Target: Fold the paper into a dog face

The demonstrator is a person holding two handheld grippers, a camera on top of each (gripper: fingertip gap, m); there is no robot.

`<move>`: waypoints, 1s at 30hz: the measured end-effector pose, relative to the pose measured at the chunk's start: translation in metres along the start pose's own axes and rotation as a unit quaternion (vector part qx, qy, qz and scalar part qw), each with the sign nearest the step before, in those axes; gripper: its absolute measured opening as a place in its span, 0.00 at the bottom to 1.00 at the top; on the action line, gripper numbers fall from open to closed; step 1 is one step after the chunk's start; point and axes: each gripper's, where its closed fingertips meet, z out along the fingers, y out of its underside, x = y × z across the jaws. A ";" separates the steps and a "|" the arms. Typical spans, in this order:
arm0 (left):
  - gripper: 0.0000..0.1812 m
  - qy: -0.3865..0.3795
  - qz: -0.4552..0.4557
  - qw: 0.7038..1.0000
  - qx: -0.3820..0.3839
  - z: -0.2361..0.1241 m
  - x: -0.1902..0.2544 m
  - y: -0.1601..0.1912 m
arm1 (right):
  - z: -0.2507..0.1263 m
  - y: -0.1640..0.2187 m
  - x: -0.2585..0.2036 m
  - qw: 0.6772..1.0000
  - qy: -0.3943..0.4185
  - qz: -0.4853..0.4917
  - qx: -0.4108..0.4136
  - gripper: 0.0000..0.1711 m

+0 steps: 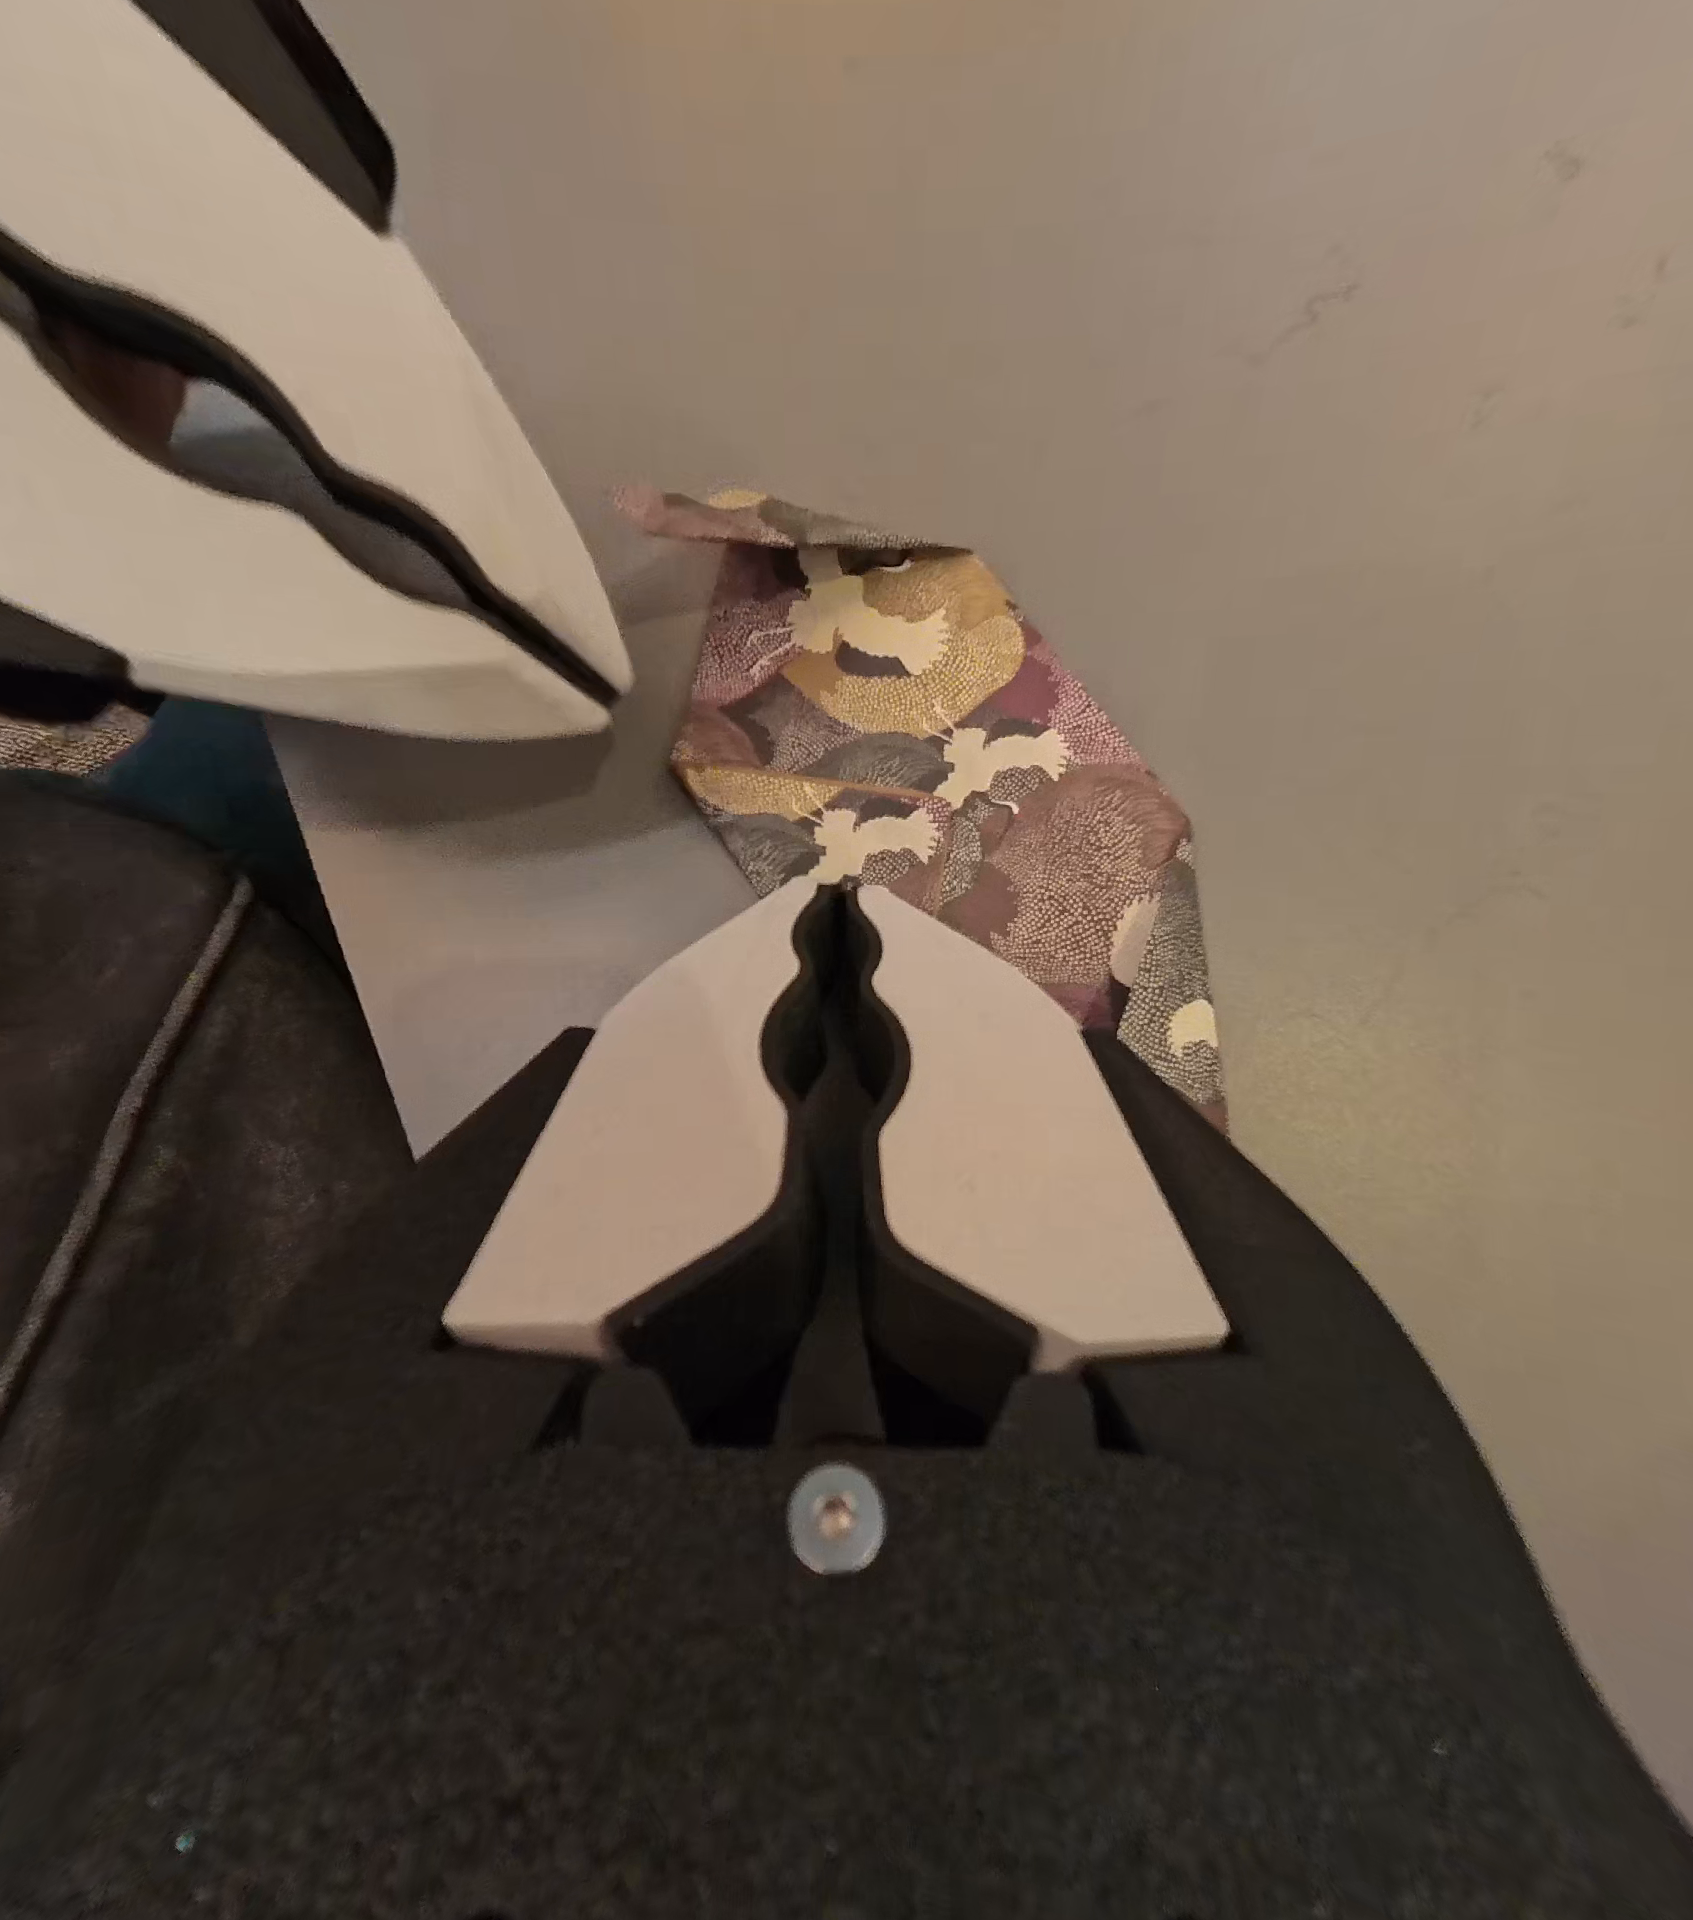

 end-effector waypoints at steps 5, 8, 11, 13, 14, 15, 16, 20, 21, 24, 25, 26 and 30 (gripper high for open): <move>0.00 0.000 -0.008 1.000 -0.030 0.020 0.006 -0.003 | 0.000 0.000 0.000 1.000 0.002 -0.004 0.000 0.00; 0.00 -0.012 -0.003 0.998 -0.065 0.028 0.002 0.006 | 0.000 0.000 0.000 1.000 0.002 -0.005 0.001 0.00; 0.00 -0.007 -0.010 0.998 -0.066 0.029 0.003 0.008 | -0.001 0.000 0.001 1.000 0.001 -0.004 0.001 0.00; 0.00 -0.001 -0.023 0.998 -0.065 0.029 0.003 0.008 | -0.001 -0.001 0.000 1.000 0.001 -0.005 0.003 0.00; 0.00 0.002 -0.026 0.998 -0.066 0.029 0.003 0.008 | -0.001 -0.003 -0.002 1.000 -0.006 -0.008 0.009 0.00; 0.00 0.004 -0.027 0.997 -0.066 0.029 0.003 0.008 | -0.001 -0.006 -0.007 1.000 -0.017 -0.009 0.015 0.00; 0.00 0.005 -0.028 0.997 -0.067 0.029 0.003 0.008 | 0.000 -0.008 -0.012 0.999 -0.029 -0.010 0.016 0.00; 0.00 0.002 -0.024 0.998 -0.066 0.029 0.003 0.009 | 0.007 -0.005 -0.016 1.000 -0.019 -0.025 -0.004 0.00; 0.00 0.001 -0.024 0.998 -0.065 0.029 0.003 0.009 | 0.007 -0.005 -0.015 0.999 -0.014 -0.030 -0.005 0.00; 0.00 -0.003 -0.016 0.998 -0.065 0.029 0.003 0.009 | 0.006 -0.004 -0.016 0.999 -0.011 -0.033 -0.005 0.00; 0.00 -0.005 -0.013 0.998 -0.066 0.029 0.003 0.009 | 0.005 -0.003 -0.015 0.999 -0.006 -0.036 -0.009 0.00; 0.00 -0.006 -0.011 0.998 -0.066 0.029 0.003 0.009 | 0.004 -0.001 -0.014 0.999 0.000 -0.038 -0.013 0.00; 0.00 -0.002 -0.015 0.998 -0.064 0.029 0.003 0.009 | -0.002 0.005 -0.008 0.999 0.014 -0.029 -0.019 0.00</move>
